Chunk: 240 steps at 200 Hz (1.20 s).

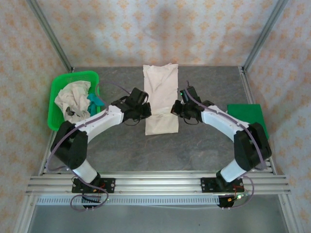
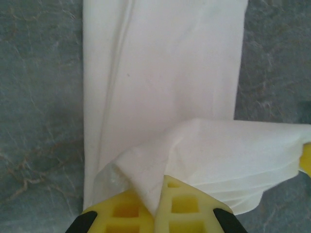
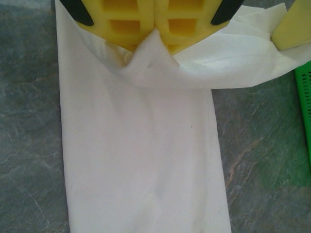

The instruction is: Fold and stack the t-shirts

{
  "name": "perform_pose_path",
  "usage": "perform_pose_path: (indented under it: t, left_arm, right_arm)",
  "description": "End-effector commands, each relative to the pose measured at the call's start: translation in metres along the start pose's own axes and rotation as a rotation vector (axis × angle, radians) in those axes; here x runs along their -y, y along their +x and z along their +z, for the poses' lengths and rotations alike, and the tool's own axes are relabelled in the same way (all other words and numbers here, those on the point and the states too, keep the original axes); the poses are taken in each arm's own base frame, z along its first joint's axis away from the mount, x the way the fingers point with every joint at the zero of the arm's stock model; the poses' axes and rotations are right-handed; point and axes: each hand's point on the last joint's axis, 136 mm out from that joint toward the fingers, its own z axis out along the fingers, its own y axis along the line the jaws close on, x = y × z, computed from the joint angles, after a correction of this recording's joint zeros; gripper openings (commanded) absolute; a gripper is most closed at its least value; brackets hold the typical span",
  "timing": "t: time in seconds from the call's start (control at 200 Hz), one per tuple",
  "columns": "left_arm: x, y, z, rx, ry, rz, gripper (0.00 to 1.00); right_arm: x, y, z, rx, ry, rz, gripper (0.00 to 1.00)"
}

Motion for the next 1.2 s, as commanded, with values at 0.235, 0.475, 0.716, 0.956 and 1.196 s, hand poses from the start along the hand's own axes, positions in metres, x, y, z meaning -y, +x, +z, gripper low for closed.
perform_pose_path:
  t: [0.235, 0.475, 0.716, 0.956, 1.196]
  left_arm:
    - [0.005, -0.043, 0.016, 0.012, -0.001, 0.019, 0.00]
    - [0.001, -0.059, 0.031, 0.010, -0.018, 0.010, 0.00]
    - [-0.006, -0.066, 0.057, -0.014, -0.051, 0.011, 0.00]
    - [-0.010, -0.076, 0.072, -0.026, -0.068, 0.009, 0.00]
    - [-0.010, -0.081, 0.080, -0.033, -0.067, 0.006, 0.00]
  right_arm:
    - [-0.007, -0.047, 0.023, 0.053, -0.044, -0.015, 0.00]
    - [-0.005, -0.058, 0.041, 0.048, -0.042, -0.007, 0.00]
    - [-0.002, -0.069, 0.062, 0.040, -0.031, 0.000, 0.00]
    - [0.012, -0.082, 0.080, 0.048, 0.013, 0.009, 0.00]
    - [0.024, -0.089, 0.089, 0.052, 0.050, 0.020, 0.00]
